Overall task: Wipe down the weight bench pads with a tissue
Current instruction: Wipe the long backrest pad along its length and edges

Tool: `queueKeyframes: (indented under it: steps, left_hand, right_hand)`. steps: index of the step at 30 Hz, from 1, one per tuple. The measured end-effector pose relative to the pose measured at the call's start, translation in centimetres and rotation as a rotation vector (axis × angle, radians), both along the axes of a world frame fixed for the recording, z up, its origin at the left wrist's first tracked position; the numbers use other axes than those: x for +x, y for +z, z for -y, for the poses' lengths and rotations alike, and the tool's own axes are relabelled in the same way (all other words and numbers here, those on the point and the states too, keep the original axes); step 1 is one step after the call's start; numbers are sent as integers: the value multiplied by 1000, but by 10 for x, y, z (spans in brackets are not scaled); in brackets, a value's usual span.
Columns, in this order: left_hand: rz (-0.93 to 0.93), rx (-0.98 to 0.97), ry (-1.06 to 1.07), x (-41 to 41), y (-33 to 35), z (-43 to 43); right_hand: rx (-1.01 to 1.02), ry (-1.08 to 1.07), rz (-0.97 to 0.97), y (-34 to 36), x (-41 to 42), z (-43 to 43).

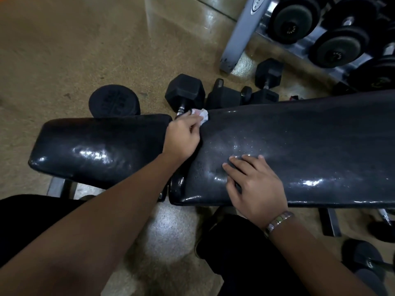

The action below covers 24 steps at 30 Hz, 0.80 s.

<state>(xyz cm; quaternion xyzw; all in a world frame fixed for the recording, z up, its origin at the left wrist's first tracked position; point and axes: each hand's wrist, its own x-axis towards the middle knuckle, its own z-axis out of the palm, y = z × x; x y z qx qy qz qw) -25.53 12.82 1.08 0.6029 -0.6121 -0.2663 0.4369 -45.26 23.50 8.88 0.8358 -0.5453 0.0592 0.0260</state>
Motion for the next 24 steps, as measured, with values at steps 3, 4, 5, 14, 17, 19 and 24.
queueKeyframes:
  steps: [3,4,5,14,17,19,24]
  left_hand:
    - [34,-123,-162,24,-11,-23]
    - [54,-107,-165,32,-12,-21]
    - [62,-66,-139,36,-11,-13]
    - [-7,-116,-238,6,-2,-31]
    - [92,-51,-177,30,-10,-15]
    - [129,26,-73,20,-5,11]
    - [64,-80,-158,-12,2,-7]
  right_hand:
    - [45,8,44,11,-2,3]
    - [58,8,69,17,-3,3]
    - [56,8,87,24,-6,5]
    - [-42,-126,-130,50,-46,12]
    - [13,-131,-174,46,-53,10]
    - [31,-151,-157,44,-54,10]
    - [43,-166,-142,41,-54,7]
